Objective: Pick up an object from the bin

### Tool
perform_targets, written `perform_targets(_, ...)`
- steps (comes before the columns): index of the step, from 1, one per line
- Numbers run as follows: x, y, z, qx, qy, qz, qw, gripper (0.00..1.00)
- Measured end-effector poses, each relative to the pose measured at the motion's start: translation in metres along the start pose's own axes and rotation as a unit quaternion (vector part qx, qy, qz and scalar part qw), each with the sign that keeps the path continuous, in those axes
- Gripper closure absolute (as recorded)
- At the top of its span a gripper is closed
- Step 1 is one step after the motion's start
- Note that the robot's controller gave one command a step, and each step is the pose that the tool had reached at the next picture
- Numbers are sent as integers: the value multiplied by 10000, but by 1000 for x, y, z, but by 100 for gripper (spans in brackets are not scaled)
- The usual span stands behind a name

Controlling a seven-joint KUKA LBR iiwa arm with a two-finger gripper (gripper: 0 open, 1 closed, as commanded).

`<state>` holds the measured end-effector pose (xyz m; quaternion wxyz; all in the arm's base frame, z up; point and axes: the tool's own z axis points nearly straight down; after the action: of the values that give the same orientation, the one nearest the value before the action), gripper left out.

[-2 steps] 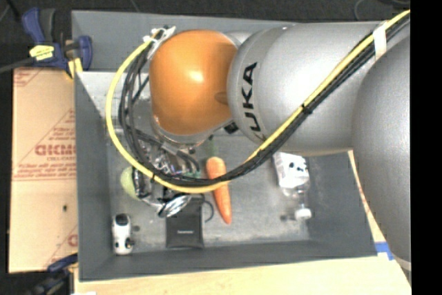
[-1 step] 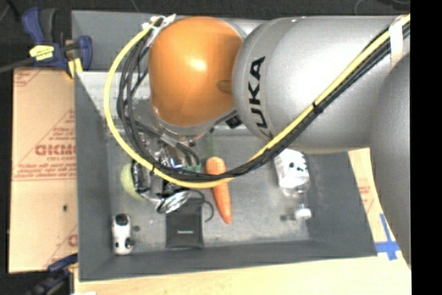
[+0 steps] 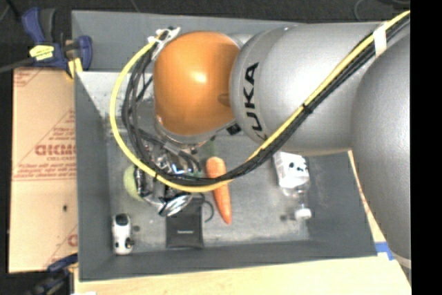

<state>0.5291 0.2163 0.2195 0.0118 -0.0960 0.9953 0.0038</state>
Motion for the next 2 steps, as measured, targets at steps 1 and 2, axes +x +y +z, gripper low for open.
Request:
perform_targets(1,0,-3,16,9,34,14,10000,100)
perform_targets(2,-31,-8,48,-2,11,232,9997,100)
